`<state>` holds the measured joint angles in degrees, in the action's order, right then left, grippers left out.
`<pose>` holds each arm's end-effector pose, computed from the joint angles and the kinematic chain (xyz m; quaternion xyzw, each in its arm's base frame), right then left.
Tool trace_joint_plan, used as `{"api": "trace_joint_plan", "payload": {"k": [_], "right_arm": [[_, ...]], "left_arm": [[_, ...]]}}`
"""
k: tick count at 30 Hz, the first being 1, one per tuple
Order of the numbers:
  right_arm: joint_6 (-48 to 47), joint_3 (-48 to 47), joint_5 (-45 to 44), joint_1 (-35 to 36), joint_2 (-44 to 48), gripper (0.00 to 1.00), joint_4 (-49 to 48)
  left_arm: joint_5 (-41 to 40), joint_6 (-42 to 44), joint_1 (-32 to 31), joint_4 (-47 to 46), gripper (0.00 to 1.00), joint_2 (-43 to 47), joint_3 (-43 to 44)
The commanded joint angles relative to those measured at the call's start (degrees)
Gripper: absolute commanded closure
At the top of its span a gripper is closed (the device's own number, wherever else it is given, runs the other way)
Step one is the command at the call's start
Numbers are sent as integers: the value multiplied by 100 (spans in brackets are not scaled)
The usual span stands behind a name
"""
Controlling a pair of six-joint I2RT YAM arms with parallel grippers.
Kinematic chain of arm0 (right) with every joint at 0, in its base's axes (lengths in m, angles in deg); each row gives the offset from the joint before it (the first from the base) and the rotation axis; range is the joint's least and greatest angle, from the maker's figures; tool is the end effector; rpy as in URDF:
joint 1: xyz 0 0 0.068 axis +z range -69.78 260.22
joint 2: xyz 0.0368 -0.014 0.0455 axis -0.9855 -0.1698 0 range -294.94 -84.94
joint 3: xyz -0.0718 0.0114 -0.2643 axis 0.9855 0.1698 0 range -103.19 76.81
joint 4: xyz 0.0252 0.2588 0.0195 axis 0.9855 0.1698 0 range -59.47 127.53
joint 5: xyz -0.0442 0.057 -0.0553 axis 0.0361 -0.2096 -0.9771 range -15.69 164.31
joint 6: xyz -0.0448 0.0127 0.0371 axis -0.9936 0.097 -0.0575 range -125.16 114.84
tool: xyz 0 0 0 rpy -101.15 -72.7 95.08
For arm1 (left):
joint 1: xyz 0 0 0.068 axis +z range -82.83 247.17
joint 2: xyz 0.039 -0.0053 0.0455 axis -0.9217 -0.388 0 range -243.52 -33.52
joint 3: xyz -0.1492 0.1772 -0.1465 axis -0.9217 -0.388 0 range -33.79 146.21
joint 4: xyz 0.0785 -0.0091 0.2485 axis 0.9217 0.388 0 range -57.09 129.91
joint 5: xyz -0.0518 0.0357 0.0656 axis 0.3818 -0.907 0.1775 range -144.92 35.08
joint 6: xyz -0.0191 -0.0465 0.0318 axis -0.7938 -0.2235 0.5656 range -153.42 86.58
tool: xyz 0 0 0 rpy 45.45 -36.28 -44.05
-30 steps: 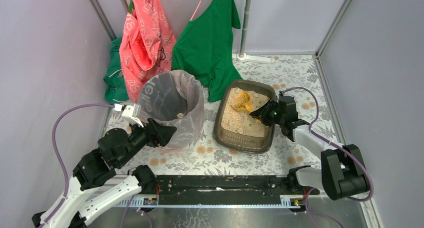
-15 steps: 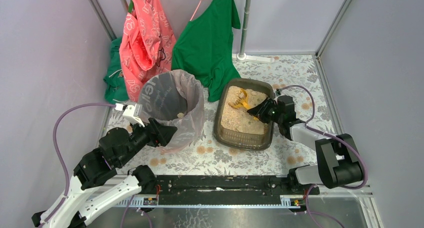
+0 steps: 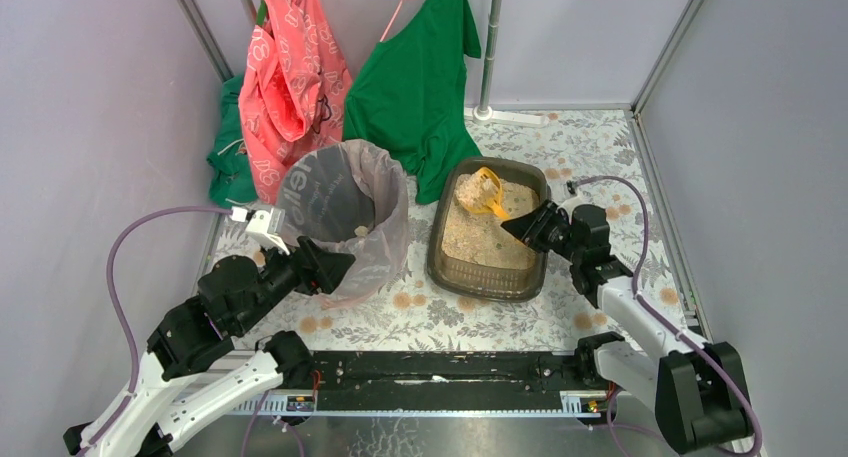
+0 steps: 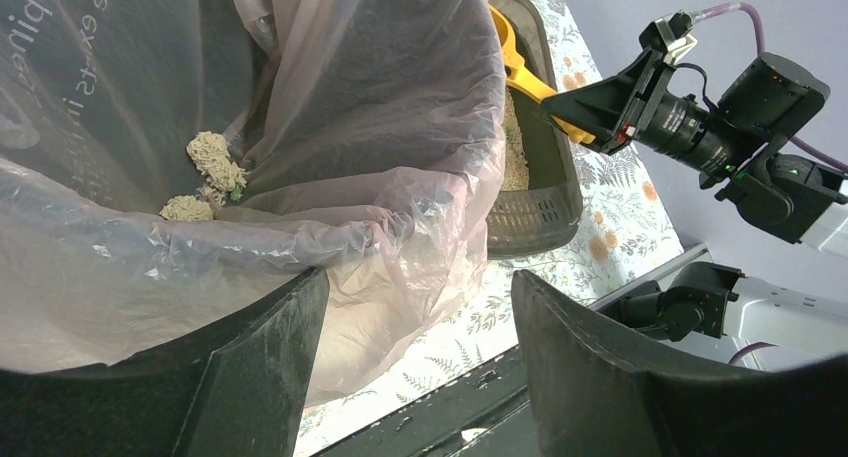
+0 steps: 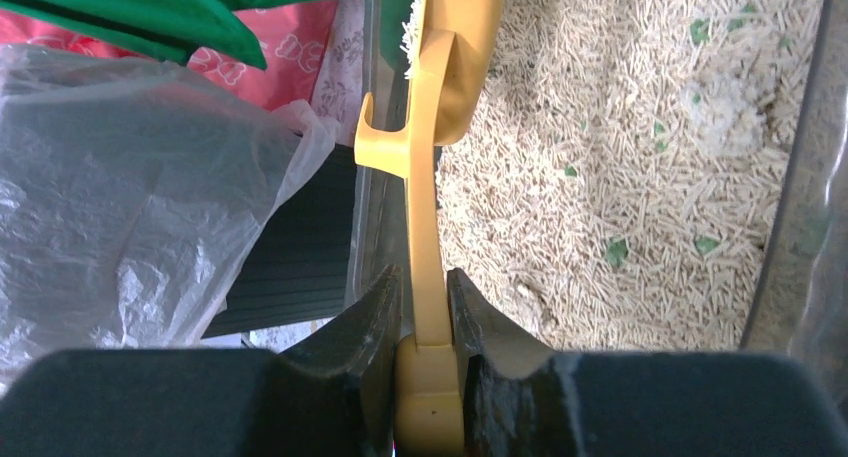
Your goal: Clean the litter box
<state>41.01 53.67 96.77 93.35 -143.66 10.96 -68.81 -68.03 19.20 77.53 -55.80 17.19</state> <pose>0.2161 0.0674 0.2154 0.1104 0.7844 0.4272 0.4360 0.0558 -0.0462 0.3522 0.0198 0.7954 -0.3221 0.5130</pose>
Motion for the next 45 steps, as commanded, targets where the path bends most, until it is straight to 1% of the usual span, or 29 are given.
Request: {"api": "trace_joint_plan", "payload": {"k": [1, 6, 10, 12, 16, 22, 25, 29, 30, 33, 37, 40, 41, 45], "right_arm": [[-2, 114, 158, -16, 400, 100, 163], [-80, 156, 90, -85, 885, 100, 593], [8, 358, 257, -292, 1260, 100, 730], [164, 572, 532, -552, 1521, 100, 633], [456, 1008, 1548, -1241, 1944, 100, 290], [698, 1330, 2587, -2161, 2390, 100, 90], [891, 1420, 2989, -2509, 2598, 100, -68], [1173, 1577, 3410, -2855, 2603, 100, -331], [1382, 1691, 3432, -2874, 2584, 100, -596], [2243, 2155, 3652, -2890, 2470, 100, -1923], [2160, 2240, 3553, -3048, 2866, 100, -1470], [2678, 2525, 3525, -3044, 2996, 100, -2126], [2758, 2549, 3576, -3051, 3066, 100, -2137], [2387, 2460, 3219, -3132, 3666, 100, -1232]], "left_arm": [[71, 34, -36, -465, 25, 55, 31], [78, 21, -33, -396, 25, 89, 88], [125, -2, -34, -393, 25, 76, 92], [139, -16, -37, -393, 25, 79, 95], [143, -11, -35, -399, 25, 59, 94], [201, -39, -33, -511, 25, -14, 18], [236, -67, -30, -571, 25, -42, -8], [302, -70, -35, -578, 25, -94, 18], [312, -91, -37, -584, 26, -86, 13], [302, -146, -35, -644, 25, -70, -54], [316, -224, -35, -714, 26, -200, -69], [352, -260, -37, -819, 26, -219, -119], [351, -265, -34, -870, 26, -220, -162], [431, -307, -27, -1000, 26, -308, -187]]}}
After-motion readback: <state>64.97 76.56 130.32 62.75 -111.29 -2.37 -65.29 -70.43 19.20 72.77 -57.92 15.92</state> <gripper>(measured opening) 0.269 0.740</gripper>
